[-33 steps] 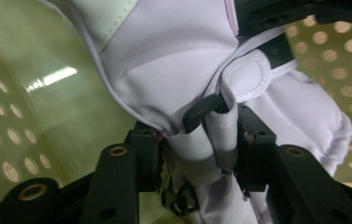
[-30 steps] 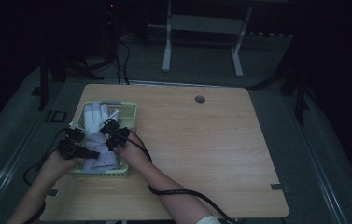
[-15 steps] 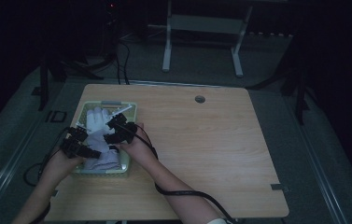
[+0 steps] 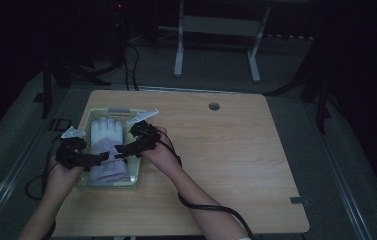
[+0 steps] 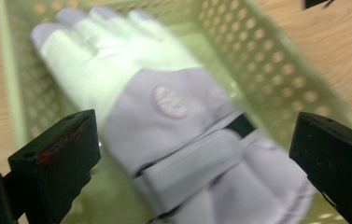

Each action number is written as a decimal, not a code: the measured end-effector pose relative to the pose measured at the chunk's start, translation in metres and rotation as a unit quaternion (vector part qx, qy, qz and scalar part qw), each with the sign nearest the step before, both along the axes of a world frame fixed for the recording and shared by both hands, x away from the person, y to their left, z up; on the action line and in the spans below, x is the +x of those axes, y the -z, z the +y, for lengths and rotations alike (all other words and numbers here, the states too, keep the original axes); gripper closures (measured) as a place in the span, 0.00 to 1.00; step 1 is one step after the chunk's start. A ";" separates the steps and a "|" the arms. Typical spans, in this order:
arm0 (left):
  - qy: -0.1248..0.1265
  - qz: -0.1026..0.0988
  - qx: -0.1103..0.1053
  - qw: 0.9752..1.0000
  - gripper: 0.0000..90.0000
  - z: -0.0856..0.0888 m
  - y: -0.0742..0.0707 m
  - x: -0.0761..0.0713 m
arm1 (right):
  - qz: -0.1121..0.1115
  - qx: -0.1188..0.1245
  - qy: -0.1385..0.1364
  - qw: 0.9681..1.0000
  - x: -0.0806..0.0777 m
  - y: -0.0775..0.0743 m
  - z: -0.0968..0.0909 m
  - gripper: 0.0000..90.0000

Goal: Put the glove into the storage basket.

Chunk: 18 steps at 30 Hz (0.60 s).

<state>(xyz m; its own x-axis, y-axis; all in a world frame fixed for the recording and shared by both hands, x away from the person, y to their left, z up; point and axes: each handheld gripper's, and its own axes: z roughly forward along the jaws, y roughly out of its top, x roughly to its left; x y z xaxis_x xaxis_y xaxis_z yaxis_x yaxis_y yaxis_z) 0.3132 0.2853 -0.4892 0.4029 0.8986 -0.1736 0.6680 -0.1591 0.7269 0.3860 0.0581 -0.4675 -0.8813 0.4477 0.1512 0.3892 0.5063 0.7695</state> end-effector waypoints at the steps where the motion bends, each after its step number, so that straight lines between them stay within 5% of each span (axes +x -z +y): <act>1: 0.001 -0.008 -0.003 1.000 0.02 -0.003 -0.001 -0.002 | 0.002 0.004 -0.005 1.000 0.000 0.000 -0.003 0.16; 4: 0.016 -0.014 -0.019 1.000 0.02 -0.013 -0.003 -0.006 | -0.002 -0.002 -0.011 1.000 0.001 -0.002 -0.012 0.16; 10: 0.040 -0.022 -0.004 0.999 0.02 -0.036 -0.005 -0.012 | -0.011 -0.006 -0.003 1.000 0.001 -0.003 -0.033 0.16; 18: 0.071 -0.032 -0.022 0.997 0.02 -0.066 -0.008 -0.015 | -0.016 -0.015 0.009 1.000 0.003 0.005 -0.067 0.16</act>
<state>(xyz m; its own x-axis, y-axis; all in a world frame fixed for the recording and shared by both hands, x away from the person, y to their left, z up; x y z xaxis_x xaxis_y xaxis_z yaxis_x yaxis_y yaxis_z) 0.2978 0.2194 -0.4814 0.5367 0.8241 -0.1814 0.5937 -0.2160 0.7752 0.3886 -0.0092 -0.4722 -0.8772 0.4675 0.1097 0.3745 0.5230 0.7656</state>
